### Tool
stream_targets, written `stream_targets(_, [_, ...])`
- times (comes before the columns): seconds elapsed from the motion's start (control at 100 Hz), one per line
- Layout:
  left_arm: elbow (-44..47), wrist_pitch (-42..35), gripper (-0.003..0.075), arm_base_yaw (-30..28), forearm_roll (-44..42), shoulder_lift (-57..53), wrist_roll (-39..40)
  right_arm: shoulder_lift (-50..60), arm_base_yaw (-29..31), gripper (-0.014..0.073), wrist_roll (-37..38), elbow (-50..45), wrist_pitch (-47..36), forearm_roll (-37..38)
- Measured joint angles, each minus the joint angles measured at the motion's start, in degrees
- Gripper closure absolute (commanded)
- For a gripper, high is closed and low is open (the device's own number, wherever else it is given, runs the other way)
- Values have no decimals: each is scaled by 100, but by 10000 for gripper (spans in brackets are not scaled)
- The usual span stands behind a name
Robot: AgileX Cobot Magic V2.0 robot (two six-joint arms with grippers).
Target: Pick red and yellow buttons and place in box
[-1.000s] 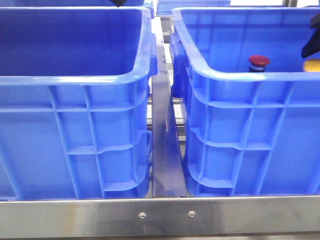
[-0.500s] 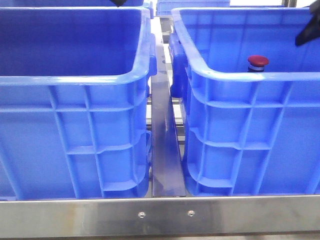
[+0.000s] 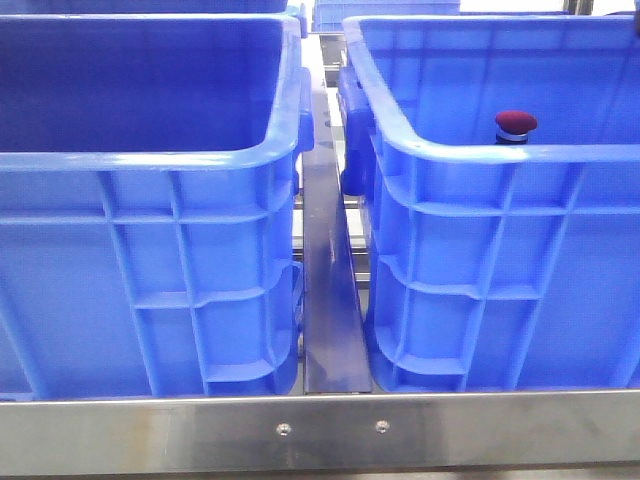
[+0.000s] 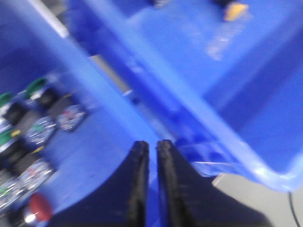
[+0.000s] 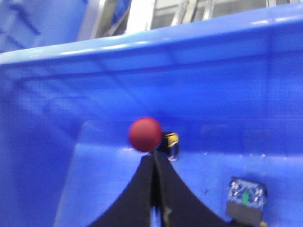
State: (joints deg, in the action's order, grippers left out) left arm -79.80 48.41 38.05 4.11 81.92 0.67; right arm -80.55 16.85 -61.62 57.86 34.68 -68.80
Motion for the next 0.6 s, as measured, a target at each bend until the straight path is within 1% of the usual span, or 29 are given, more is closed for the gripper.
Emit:
stream_targets(0.29, [58, -18, 741, -821, -122, -141, 142, 1204, 0, 688, 0, -583, 227, 36])
stream_targets(0.45, [432, -212, 741, -1365, -137, -519, 147, 1780, 0, 688, 0, -788, 298, 68])
stream_targets(0.6, [1020, -483, 741, -1954, -150, -1089, 156, 2227, 0, 688, 0, -940, 631, 259])
